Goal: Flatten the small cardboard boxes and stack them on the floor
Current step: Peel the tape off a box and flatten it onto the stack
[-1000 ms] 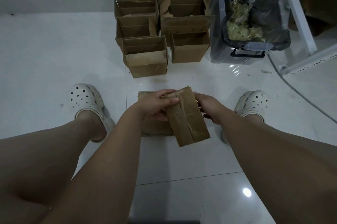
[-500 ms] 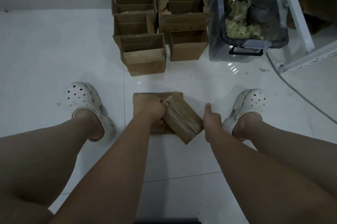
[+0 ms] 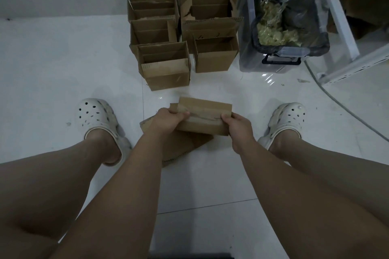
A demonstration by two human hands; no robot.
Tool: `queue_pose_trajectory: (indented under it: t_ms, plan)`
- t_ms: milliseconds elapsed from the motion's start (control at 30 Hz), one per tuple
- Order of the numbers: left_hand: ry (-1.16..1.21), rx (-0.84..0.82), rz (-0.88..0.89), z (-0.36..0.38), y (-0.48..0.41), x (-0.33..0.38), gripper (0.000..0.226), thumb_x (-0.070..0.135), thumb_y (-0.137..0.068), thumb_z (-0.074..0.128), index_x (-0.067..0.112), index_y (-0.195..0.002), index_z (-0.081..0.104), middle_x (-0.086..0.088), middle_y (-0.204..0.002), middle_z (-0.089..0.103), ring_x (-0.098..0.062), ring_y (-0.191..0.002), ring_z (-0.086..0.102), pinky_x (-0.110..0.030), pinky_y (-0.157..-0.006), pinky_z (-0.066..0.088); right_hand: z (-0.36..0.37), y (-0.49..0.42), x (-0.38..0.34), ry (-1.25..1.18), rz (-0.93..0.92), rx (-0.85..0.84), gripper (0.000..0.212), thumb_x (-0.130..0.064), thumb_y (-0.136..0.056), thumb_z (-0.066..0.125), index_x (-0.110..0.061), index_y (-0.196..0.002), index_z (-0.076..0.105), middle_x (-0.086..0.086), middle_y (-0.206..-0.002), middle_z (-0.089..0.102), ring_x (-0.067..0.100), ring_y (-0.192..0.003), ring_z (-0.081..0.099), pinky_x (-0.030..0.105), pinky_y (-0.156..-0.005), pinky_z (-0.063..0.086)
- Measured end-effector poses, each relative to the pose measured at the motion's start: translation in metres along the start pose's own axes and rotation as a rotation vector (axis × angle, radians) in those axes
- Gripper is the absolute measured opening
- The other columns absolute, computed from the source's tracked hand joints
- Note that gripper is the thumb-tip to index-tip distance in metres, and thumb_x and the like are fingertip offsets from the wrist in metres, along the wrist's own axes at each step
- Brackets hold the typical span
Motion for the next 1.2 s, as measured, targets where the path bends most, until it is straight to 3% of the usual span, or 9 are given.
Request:
queue_pose_trajectory:
  t_ms: [167,267,367,533,667,833,933,1033,1200]
  plan:
    - [0.137,-0.004,-0.036,0.01,0.006,-0.019,0.031,0.04,-0.082,0.07,0.012,-0.096,0.067,0.0,-0.097,0.064,-0.009,-0.077,0.057,-0.024,-0.068,0.047,-0.004,-0.001,0.011,0.099,-0.026,0.004,0.034,-0.022,-0.09,0.066,-0.009,-0.121,0.063,-0.002,-0.104,0.063,0.015,-0.098,0.059,0.029,-0.09,0.047]
    - [0.266,0.043,-0.083,0.009,0.006,-0.03,0.025,0.03,-0.084,0.07,0.007,-0.089,0.062,0.007,-0.097,0.056,-0.008,-0.091,0.052,-0.035,-0.085,0.049,0.0,-0.001,0.011,0.159,-0.033,0.003,0.035,-0.026,-0.089,0.067,-0.009,-0.119,0.064,0.002,-0.109,0.064,0.018,-0.103,0.059,0.031,-0.094,0.048]
    - [0.271,0.1,-0.084,0.004,0.006,-0.028,0.017,0.03,-0.084,0.07,0.015,-0.089,0.063,0.001,-0.088,0.061,-0.015,-0.092,0.058,-0.027,-0.07,0.045,0.003,-0.001,0.008,0.197,-0.047,0.007,0.037,-0.026,-0.088,0.067,-0.008,-0.12,0.064,0.004,-0.114,0.066,0.02,-0.105,0.06,0.035,-0.097,0.048]
    - [0.165,0.065,0.016,0.006,0.002,-0.016,0.05,0.029,-0.088,0.065,0.01,-0.132,0.05,-0.004,-0.128,0.057,-0.021,-0.115,0.053,-0.028,-0.089,0.04,0.002,-0.002,0.001,0.28,-0.09,0.032,0.037,-0.029,-0.088,0.067,-0.008,-0.118,0.065,0.007,-0.111,0.067,0.023,-0.104,0.062,0.038,-0.095,0.049]
    - [0.257,0.019,0.008,0.01,0.003,-0.017,0.055,0.038,-0.085,0.067,0.012,-0.132,0.053,0.0,-0.13,0.056,-0.014,-0.108,0.05,-0.024,-0.091,0.039,-0.008,-0.007,0.0,0.277,-0.064,0.106,0.042,-0.032,-0.087,0.068,-0.005,-0.119,0.062,-0.001,-0.102,0.059,0.015,-0.095,0.053,0.026,-0.084,0.042]
    - [0.44,-0.001,-0.124,0.02,0.003,-0.027,0.06,0.046,-0.081,0.068,0.006,-0.126,0.057,-0.017,-0.133,0.054,-0.033,-0.125,0.047,-0.041,-0.104,0.039,-0.014,-0.012,0.003,0.223,0.012,0.108,0.046,-0.032,-0.084,0.072,-0.004,-0.118,0.061,0.006,-0.115,0.06,0.018,-0.099,0.052,0.03,-0.091,0.044]
    - [0.401,0.049,-0.134,0.014,0.0,-0.03,0.061,0.045,-0.082,0.068,-0.001,-0.12,0.058,-0.022,-0.132,0.053,-0.037,-0.123,0.048,-0.044,-0.102,0.04,-0.009,-0.01,0.011,0.106,0.123,0.046,0.023,-0.026,-0.082,0.075,-0.007,-0.09,0.065,0.014,-0.117,0.063,0.026,-0.106,0.057,0.039,-0.101,0.047]
    - [0.388,0.091,-0.134,0.01,0.0,-0.033,0.061,0.044,-0.082,0.068,-0.005,-0.117,0.058,-0.025,-0.128,0.054,-0.039,-0.12,0.05,-0.044,-0.1,0.041,-0.004,-0.007,0.016,0.021,0.179,-0.003,0.019,-0.019,-0.081,0.076,-0.009,-0.073,0.062,0.02,-0.117,0.062,0.024,-0.092,0.057,0.035,-0.094,0.049]
    - [0.418,0.112,-0.132,0.011,0.0,-0.036,0.065,0.046,-0.081,0.069,0.002,-0.127,0.054,-0.012,-0.13,0.055,-0.028,-0.12,0.05,-0.042,-0.105,0.041,-0.003,-0.005,0.017,0.011,0.178,-0.013,0.021,-0.019,-0.081,0.076,-0.001,-0.088,0.067,0.027,-0.121,0.06,0.025,-0.089,0.055,0.043,-0.099,0.047]
Point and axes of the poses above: each hand's wrist, its own y-axis away from the middle knuckle, its own z-axis out of the palm, x = y × z, the point moved 10 cm from there along -y, towards the middle knuckle
